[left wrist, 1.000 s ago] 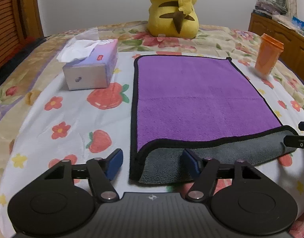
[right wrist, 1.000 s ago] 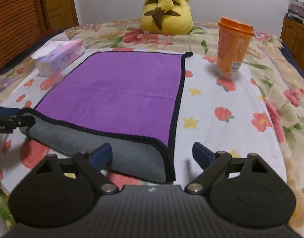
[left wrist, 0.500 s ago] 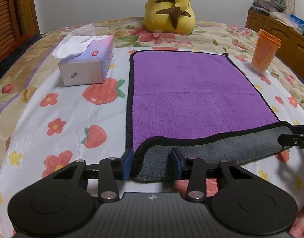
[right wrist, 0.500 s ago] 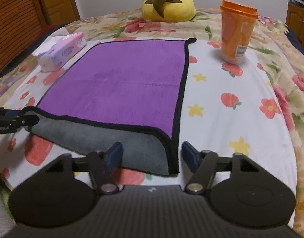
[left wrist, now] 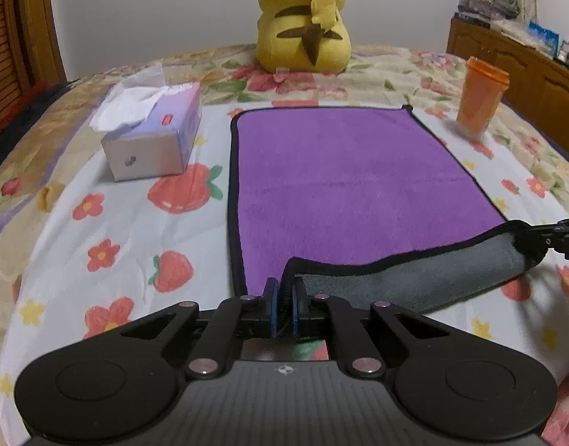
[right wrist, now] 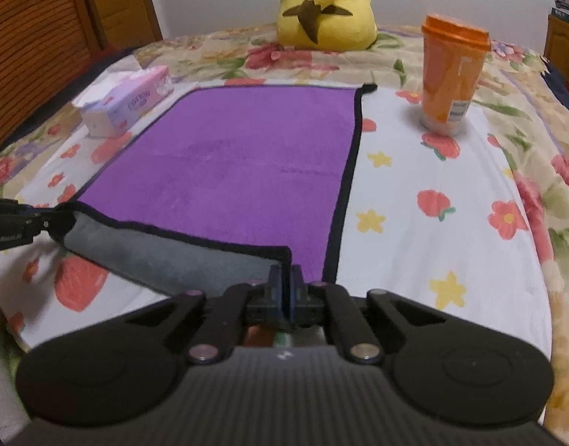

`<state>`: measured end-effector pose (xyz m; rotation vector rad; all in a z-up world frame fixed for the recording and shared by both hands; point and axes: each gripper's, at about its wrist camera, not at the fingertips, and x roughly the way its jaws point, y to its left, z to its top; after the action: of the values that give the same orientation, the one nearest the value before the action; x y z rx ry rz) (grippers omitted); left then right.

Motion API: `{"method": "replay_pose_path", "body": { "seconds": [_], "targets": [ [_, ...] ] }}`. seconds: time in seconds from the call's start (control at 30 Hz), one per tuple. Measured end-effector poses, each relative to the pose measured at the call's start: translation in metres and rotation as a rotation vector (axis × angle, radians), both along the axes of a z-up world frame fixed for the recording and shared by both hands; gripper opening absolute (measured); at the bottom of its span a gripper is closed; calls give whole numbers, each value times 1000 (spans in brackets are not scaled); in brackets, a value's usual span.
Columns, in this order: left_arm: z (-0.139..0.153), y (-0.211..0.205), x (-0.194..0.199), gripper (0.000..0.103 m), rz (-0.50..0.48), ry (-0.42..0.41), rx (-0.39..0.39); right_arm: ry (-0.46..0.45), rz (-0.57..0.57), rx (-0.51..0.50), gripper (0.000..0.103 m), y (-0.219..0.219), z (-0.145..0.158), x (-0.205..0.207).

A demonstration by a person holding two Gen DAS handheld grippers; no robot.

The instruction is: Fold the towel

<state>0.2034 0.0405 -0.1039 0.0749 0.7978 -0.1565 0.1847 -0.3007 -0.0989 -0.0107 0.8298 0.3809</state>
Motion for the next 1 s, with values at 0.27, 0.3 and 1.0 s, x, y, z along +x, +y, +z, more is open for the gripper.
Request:
{"method": "replay_pose_path", "body": {
  "seconds": [0.27, 0.3, 1.0],
  "targets": [
    [22, 0, -4, 9, 3, -86, -42, -85, 23, 46, 4, 1, 21, 5],
    [26, -1, -5, 9, 2, -103, -47, -95, 29, 45, 4, 2, 23, 6],
    [39, -7, 30, 8, 5, -220, -45, -190, 76, 28, 4, 2, 31, 42]
  ]
}}
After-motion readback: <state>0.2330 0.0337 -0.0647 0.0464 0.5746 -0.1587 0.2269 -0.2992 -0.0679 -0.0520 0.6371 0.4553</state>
